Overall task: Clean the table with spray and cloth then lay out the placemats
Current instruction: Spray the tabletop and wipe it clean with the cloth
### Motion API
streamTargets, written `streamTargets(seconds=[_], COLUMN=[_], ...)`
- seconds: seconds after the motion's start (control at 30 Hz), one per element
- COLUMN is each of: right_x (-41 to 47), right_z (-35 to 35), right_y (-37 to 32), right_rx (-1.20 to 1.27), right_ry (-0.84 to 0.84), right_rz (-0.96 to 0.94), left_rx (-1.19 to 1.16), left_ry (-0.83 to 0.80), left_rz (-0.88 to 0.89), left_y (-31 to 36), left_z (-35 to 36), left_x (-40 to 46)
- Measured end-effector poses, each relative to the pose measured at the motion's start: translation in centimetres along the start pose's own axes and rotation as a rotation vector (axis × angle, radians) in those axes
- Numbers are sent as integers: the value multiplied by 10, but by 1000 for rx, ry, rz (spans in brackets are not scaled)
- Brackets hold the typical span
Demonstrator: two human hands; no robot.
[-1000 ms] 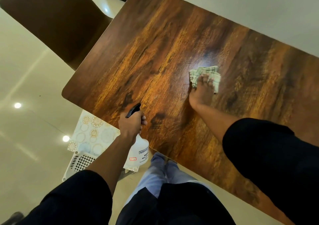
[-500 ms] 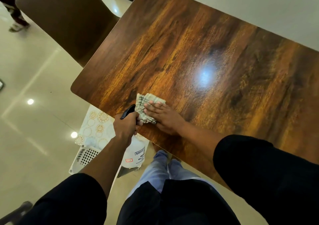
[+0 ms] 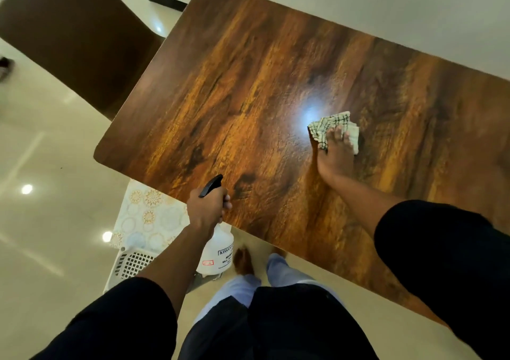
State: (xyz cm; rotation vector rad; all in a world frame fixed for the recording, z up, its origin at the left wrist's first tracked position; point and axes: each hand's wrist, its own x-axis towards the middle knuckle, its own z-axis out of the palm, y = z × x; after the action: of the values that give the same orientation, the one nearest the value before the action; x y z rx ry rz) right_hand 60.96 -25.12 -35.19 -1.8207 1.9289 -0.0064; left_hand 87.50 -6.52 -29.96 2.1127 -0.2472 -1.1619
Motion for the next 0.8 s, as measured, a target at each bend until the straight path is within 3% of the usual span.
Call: streamTargets(seconds=[0.13,0.23,0.4,0.5,0.67,0.8], right_x=[-39,-77,-133,-152,-166,-191], right_z=[28,57,99,118,108,84], right_y=[-36,-74,-137,-140,-90,-21], right_rx=[-67,-98,-132,-168,-117,-68], right_ry=[14,-50,-231,-274,-238,-151], right_rz=[-42,-227,-690,-793,-774,-442], left_rx=[24,38,40,71,105,124], left_ry=[-32,-29,-32,-49,-151,-227], left_rz=[23,21,30,56,67,73], left_y=[-2,-4,-6,-6,-11,-19], left_z=[-4,-20,-51,-64,-68,-58], left_x=[-2,2,6,9,8,1])
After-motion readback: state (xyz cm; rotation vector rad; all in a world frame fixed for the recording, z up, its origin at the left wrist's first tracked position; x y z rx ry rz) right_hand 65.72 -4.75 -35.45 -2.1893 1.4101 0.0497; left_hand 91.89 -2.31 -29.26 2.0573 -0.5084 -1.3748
